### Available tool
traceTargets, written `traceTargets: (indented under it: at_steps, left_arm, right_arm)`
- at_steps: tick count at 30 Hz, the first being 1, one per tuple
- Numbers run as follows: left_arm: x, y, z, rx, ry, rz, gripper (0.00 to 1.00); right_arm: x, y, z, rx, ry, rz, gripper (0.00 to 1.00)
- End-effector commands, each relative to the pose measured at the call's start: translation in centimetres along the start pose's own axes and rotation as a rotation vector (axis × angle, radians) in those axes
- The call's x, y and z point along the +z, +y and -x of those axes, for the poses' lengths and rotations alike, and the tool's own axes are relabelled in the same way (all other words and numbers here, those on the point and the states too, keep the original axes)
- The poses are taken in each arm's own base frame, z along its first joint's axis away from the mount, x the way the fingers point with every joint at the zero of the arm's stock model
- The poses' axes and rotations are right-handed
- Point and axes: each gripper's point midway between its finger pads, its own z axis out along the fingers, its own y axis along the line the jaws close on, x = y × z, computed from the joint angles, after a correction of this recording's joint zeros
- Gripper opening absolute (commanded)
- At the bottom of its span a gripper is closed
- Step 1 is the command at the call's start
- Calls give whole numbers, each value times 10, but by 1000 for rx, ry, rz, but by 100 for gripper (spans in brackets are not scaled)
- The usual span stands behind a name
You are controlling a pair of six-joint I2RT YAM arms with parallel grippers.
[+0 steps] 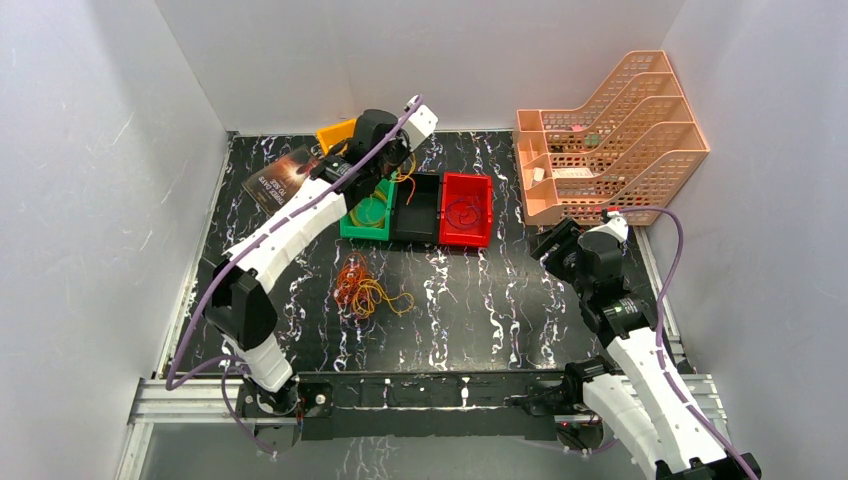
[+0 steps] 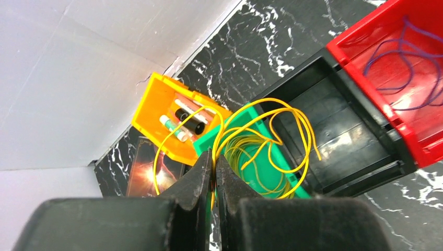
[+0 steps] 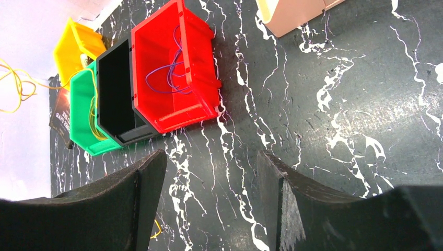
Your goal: Untangle the cables
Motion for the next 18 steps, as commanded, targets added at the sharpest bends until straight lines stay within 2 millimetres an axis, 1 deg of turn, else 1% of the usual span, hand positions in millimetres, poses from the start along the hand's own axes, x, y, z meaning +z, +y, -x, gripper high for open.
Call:
traceTargets:
  at_steps: [1,5,10,15,18]
  left_arm:
    - [0,23,-13,18,22,48,0]
    - [-2,40,-30,11,58,85,0]
    - [-9,58,-49,-19,85,117,0]
    - [-13,68,-56,-33,87,137,0]
    - [-11,68,-61,-34,95,136,0]
  right_arm:
    - [0,6,9,0,-44,31,72]
    - [2,5,7,-3,-36,31,72]
    - [4,6,6,-10,-29,32,72]
    - [6,6,4,-10,-20,31,72]
    - [6,5,3,-7,-19,32,72]
